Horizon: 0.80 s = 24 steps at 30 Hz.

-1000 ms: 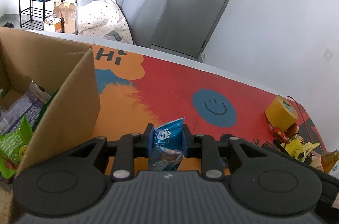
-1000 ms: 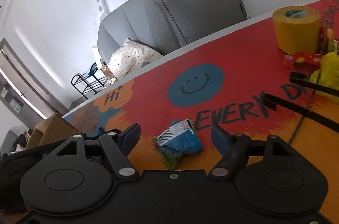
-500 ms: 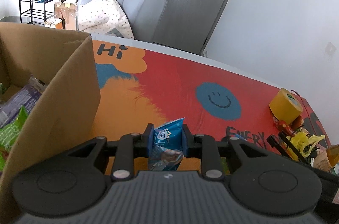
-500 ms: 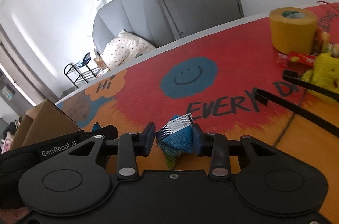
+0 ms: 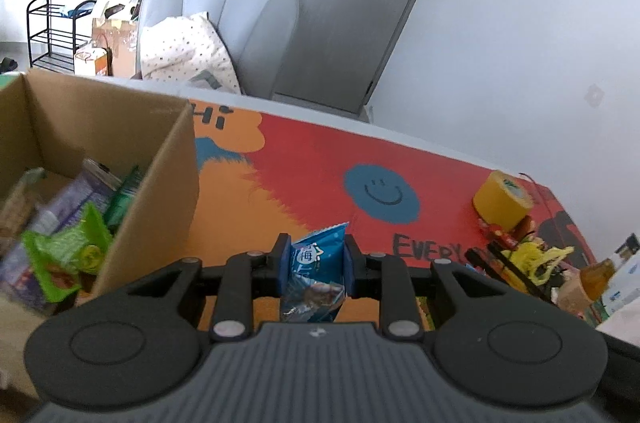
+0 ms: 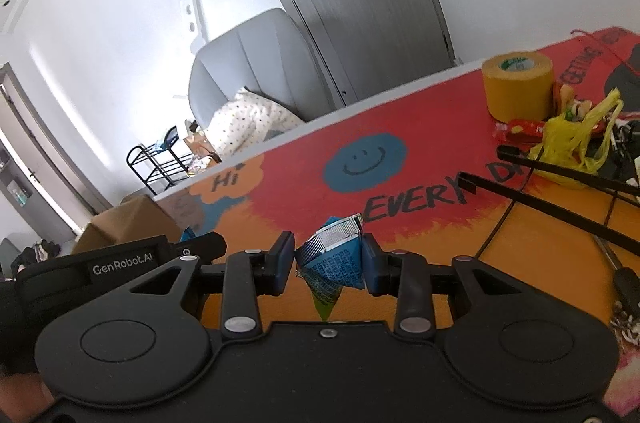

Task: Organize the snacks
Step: 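Carry the blue-and-white pack over the box with both tools and open them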

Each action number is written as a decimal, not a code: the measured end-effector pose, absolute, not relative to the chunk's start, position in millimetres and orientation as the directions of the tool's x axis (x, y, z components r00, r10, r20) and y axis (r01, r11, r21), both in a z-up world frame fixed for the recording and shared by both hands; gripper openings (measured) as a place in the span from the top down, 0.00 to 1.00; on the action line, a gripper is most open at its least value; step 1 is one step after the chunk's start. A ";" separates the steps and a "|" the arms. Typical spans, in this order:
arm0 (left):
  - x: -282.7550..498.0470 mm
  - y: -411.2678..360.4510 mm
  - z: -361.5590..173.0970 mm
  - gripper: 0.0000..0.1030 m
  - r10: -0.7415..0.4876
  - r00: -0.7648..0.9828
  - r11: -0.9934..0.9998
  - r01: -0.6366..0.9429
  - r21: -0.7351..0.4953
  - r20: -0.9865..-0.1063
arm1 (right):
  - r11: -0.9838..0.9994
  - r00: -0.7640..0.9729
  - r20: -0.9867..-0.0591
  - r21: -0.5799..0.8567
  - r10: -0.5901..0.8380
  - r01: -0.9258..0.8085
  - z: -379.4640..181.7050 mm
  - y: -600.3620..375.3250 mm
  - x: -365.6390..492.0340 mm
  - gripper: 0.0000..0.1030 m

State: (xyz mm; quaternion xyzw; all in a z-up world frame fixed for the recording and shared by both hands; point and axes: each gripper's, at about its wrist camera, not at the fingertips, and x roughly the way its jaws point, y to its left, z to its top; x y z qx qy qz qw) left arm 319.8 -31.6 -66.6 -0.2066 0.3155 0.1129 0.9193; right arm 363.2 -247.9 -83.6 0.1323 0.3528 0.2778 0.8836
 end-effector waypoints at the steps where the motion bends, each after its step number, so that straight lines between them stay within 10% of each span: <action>1: 316.2 -30.9 -63.7 0.76 0.076 0.779 0.890 -0.335 -0.310 -0.622 | 0.810 0.599 -0.546 0.428 0.586 -0.401 -79.9 -248.4 359.3 0.67; 24: 239.2 12.2 -0.8 0.76 0.080 0.842 0.901 -0.290 -0.323 -0.533 | 0.785 0.637 -0.460 0.385 0.619 -0.485 -22.2 -205.1 296.1 0.67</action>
